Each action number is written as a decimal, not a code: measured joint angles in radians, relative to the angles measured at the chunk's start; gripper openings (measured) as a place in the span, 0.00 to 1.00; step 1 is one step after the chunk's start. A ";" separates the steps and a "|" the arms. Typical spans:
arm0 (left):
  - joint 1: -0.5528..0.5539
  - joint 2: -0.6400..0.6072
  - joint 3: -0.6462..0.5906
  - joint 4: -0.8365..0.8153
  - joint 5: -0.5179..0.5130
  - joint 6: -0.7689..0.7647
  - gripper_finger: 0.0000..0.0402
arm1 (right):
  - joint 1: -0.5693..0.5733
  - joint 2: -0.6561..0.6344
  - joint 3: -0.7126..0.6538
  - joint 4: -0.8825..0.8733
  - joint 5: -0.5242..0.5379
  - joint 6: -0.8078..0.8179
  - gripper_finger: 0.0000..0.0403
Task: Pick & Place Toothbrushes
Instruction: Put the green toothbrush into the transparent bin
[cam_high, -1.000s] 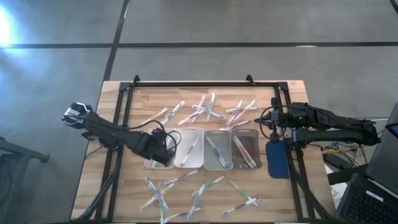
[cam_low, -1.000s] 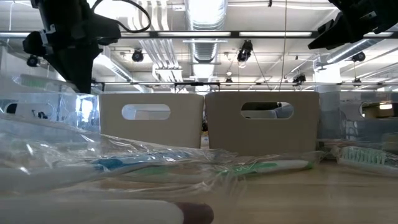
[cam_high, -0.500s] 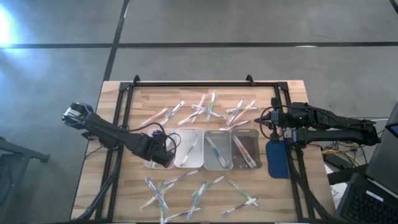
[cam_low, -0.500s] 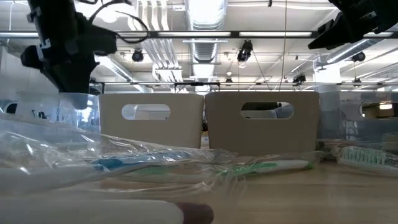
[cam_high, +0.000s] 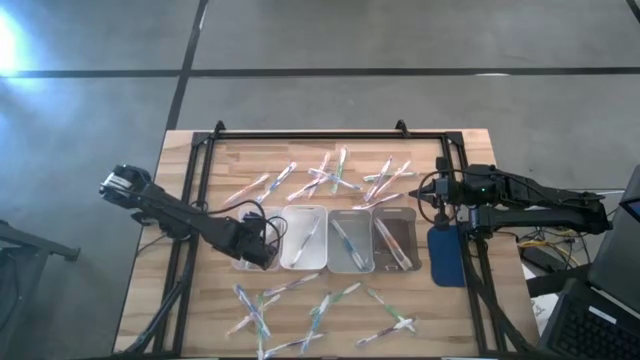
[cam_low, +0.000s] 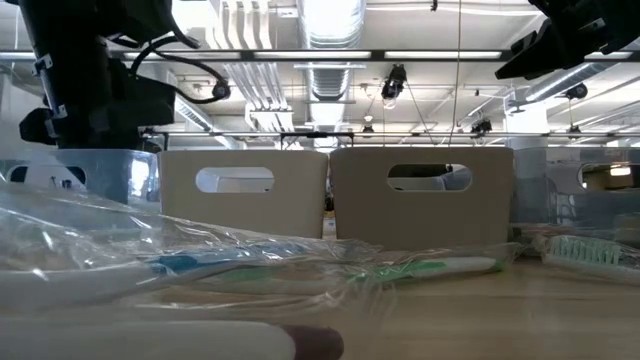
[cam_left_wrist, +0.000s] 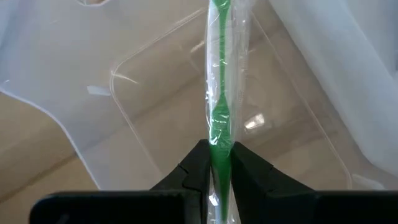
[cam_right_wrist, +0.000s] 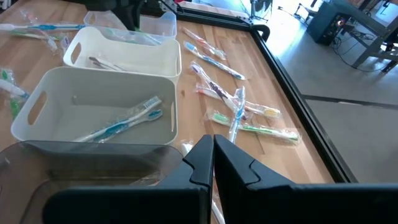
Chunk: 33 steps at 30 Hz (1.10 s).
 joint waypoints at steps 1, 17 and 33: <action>0.000 0.000 -0.005 0.011 0.000 -0.001 0.13 | 0.000 0.000 0.000 0.000 0.000 0.000 0.02; 0.000 0.000 -0.061 0.095 0.010 -0.023 0.14 | 0.000 0.000 0.000 0.000 0.000 0.000 0.02; 0.000 0.000 -0.060 0.101 0.041 -0.006 0.37 | 0.000 0.000 0.000 0.000 0.000 0.000 0.02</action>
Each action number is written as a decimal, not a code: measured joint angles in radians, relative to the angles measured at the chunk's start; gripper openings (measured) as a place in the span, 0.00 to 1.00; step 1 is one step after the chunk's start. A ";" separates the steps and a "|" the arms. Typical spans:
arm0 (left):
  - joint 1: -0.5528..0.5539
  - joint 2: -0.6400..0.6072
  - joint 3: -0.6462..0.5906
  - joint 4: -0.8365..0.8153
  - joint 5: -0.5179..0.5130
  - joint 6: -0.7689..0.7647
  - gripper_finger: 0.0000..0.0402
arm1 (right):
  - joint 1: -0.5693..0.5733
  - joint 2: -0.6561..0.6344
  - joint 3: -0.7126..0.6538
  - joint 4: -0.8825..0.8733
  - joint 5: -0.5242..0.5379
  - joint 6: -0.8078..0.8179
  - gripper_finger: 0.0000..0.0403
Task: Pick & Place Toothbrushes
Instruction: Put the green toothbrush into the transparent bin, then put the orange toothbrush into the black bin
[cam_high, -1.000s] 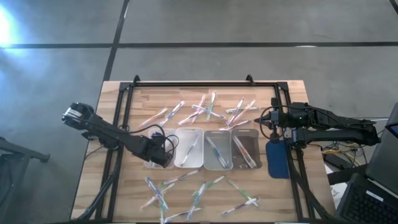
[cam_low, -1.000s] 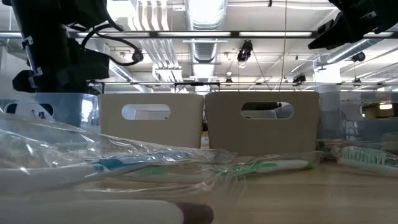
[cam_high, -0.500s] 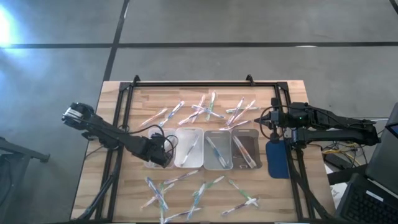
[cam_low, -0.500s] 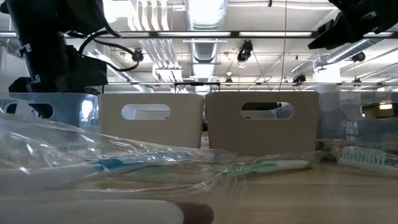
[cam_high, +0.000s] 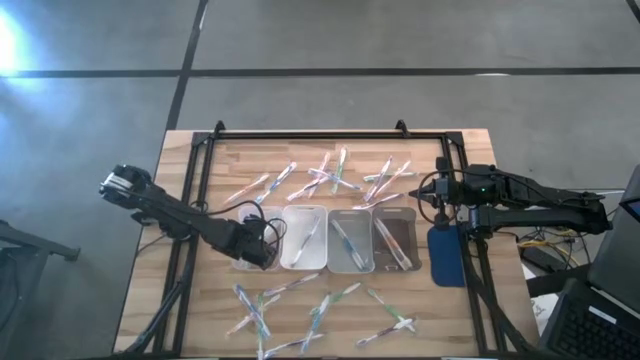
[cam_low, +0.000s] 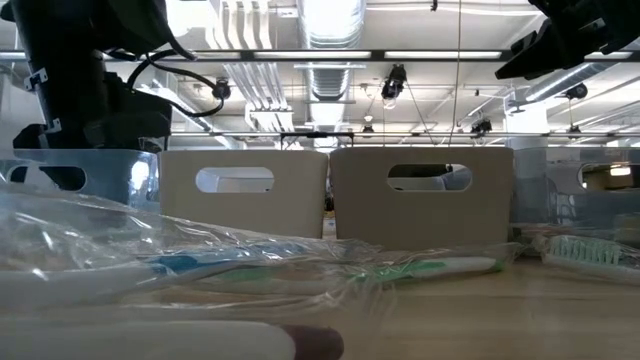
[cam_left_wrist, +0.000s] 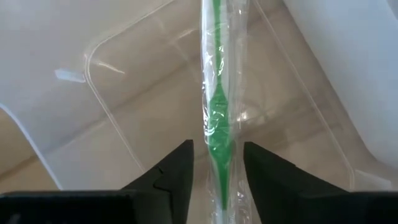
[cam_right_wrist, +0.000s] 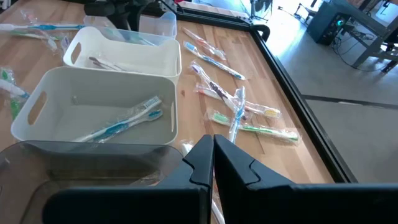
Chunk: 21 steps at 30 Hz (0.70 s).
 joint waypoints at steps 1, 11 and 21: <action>0.000 -0.001 0.000 0.000 0.003 0.001 0.39 | 0.000 0.000 0.000 0.000 0.000 0.000 0.02; 0.000 -0.047 0.002 0.002 0.035 0.004 0.44 | 0.000 0.000 0.000 0.000 0.000 0.000 0.02; 0.002 -0.200 0.002 0.021 0.024 0.063 0.45 | 0.000 0.000 0.000 0.000 0.000 0.000 0.02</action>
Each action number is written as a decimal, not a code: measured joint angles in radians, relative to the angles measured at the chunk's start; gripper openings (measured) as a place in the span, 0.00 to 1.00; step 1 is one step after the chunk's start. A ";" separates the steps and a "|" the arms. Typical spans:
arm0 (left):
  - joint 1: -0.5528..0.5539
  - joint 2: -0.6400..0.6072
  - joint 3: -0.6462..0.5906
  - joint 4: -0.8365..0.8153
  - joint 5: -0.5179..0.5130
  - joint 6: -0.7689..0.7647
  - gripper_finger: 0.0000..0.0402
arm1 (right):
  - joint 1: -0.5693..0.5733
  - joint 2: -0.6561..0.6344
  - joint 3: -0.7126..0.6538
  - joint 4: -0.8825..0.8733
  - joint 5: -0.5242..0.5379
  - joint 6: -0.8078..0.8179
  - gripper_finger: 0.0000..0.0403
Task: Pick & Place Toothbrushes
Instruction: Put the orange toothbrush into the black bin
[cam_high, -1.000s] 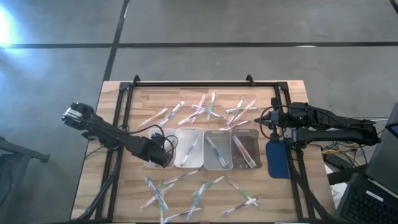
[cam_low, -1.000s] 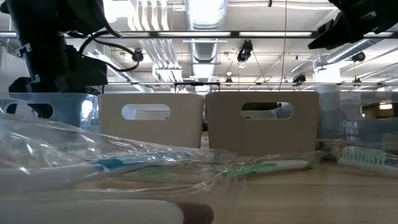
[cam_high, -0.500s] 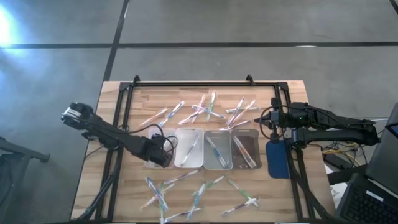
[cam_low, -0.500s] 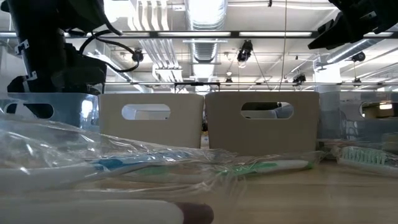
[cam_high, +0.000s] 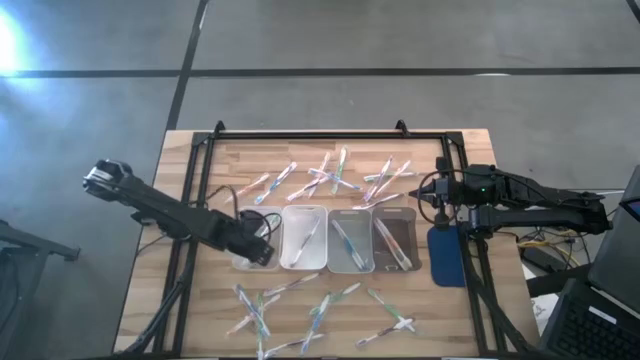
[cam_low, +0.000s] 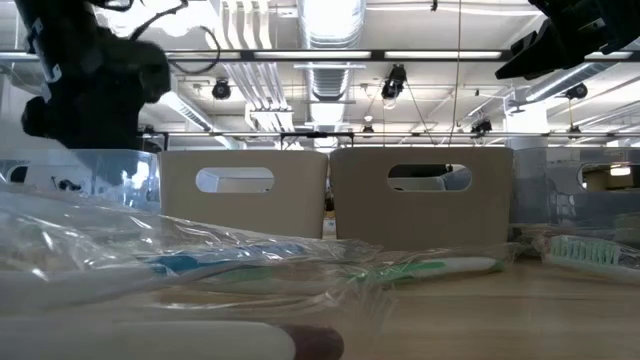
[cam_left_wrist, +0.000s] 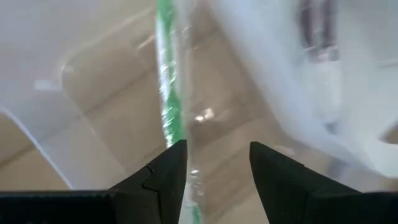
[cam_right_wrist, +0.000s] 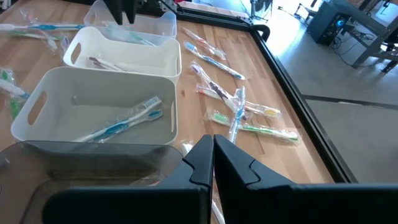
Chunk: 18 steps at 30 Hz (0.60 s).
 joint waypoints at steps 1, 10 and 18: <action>0.000 -0.020 0.000 0.009 -0.008 0.021 0.45 | 0.000 0.000 0.000 0.000 0.000 0.000 0.02; 0.024 -0.174 0.000 0.085 -0.235 0.335 0.45 | 0.000 0.000 0.000 0.000 0.000 0.000 0.02; 0.178 -0.262 0.000 0.079 -0.298 0.521 0.45 | 0.000 0.000 0.000 0.000 0.000 0.000 0.02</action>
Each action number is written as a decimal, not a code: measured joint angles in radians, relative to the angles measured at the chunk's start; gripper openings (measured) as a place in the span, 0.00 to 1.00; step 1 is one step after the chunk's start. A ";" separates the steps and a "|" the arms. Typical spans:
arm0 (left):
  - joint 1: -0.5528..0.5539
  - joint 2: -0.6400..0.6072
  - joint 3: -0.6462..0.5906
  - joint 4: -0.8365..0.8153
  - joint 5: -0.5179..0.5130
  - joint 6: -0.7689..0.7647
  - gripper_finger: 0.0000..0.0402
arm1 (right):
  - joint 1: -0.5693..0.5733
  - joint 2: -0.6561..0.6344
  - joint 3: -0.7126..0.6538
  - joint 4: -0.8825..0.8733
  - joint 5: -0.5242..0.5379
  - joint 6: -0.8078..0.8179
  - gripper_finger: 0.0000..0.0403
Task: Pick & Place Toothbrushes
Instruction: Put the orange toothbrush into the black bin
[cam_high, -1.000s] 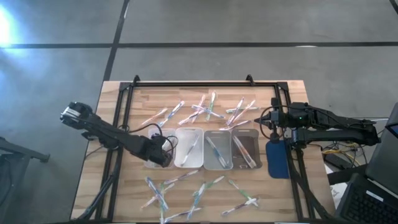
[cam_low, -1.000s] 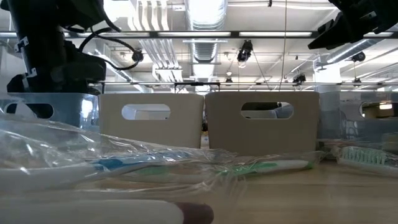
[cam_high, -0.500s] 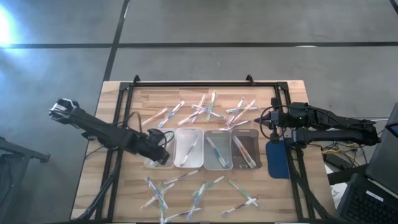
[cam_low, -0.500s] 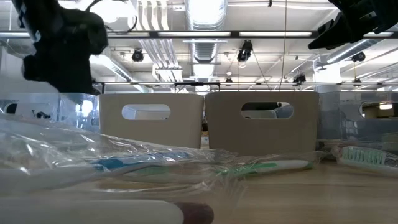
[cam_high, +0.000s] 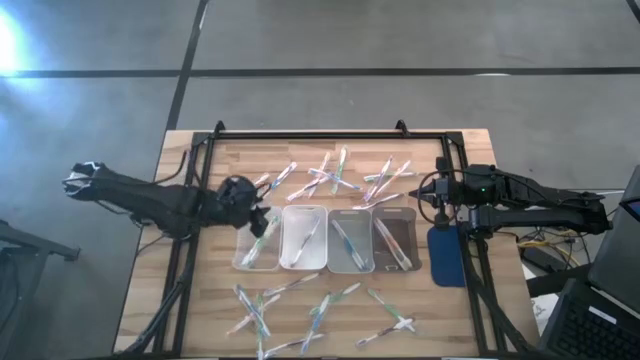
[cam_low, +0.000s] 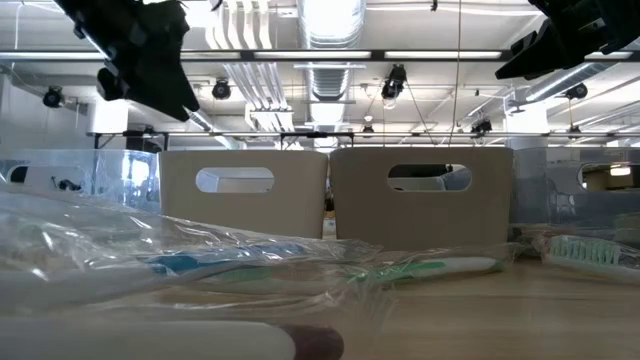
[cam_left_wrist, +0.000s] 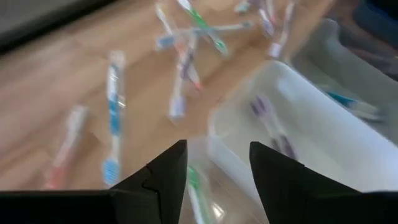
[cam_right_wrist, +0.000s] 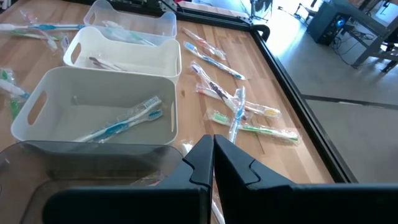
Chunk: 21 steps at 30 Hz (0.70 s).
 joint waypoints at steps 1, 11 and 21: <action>0.024 -0.005 0.000 0.000 0.000 0.027 0.45 | 0.000 0.000 0.000 0.000 0.000 0.000 0.02; 0.281 -0.016 0.000 -0.039 0.069 0.238 0.45 | 0.000 0.000 0.000 0.000 0.000 0.000 0.02; 0.472 -0.015 -0.011 -0.044 0.150 0.422 0.41 | 0.000 0.000 0.000 0.000 0.000 0.000 0.02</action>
